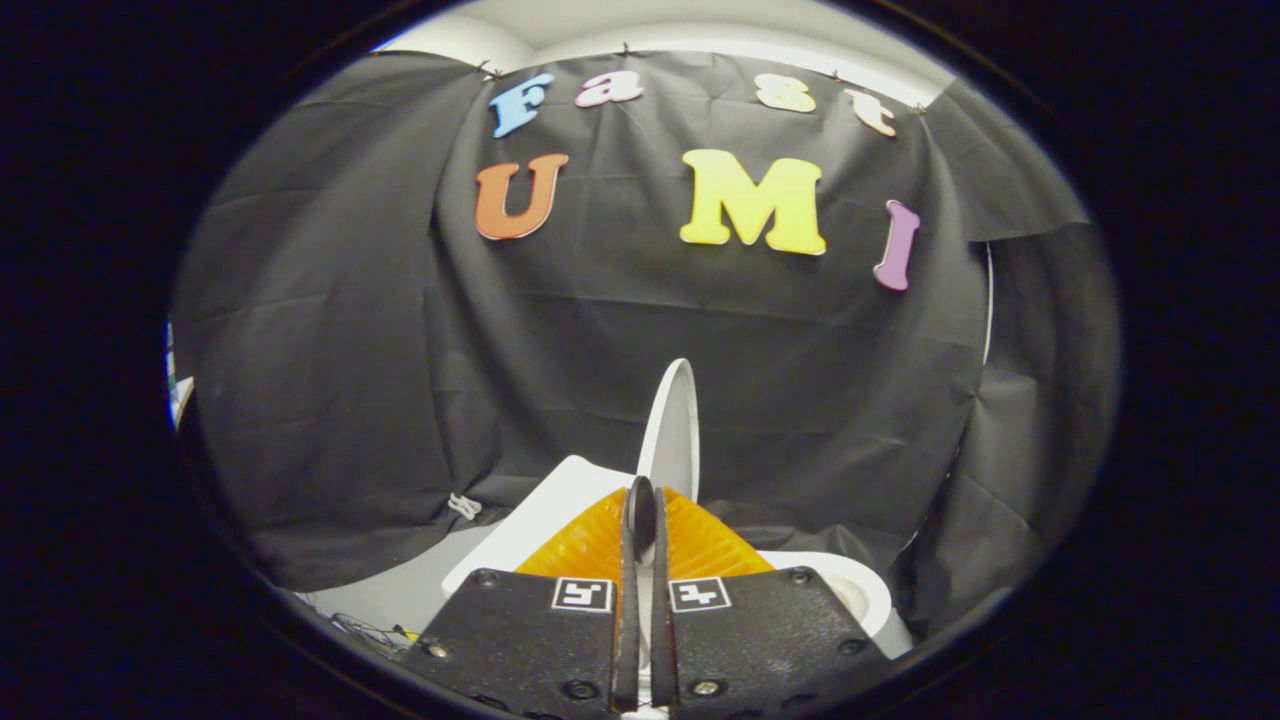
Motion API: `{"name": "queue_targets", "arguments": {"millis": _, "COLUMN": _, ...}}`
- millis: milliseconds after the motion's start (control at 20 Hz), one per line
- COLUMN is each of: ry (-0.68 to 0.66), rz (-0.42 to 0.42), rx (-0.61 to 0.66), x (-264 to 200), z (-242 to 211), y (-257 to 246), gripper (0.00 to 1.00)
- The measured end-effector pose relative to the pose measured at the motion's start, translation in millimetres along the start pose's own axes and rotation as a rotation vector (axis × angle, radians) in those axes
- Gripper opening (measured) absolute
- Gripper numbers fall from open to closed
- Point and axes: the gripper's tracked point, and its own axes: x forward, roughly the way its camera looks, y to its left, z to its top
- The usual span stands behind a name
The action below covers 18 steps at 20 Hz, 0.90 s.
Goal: Open the toilet lid.
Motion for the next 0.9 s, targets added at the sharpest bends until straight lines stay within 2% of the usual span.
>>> {"name": "queue_targets", "arguments": {"millis": 150, "ry": 0.026, "rz": 0.108, "rx": 0.007, "x": 2, "z": -2, "y": 17, "gripper": 0.14}}
{"name": "queue_targets", "arguments": {"millis": 300, "ry": 0.049, "rz": 0.18, "rx": 0.063, "x": 3, "z": -5, "y": 21, "gripper": 0.4}}
{"name": "queue_targets", "arguments": {"millis": 450, "ry": -0.074, "rz": 0.099, "rx": 0.11, "x": -10, "z": 21, "y": -14, "gripper": 0.68}}
{"name": "queue_targets", "arguments": {"millis": 600, "ry": -0.201, "rz": 0.081, "rx": 0.144, "x": -30, "z": 44, "y": -35, "gripper": 0.96}}
{"name": "queue_targets", "arguments": {"millis": 900, "ry": -0.381, "rz": 0.024, "rx": 0.154, "x": -89, "z": 56, "y": -107, "gripper": 0.97}}
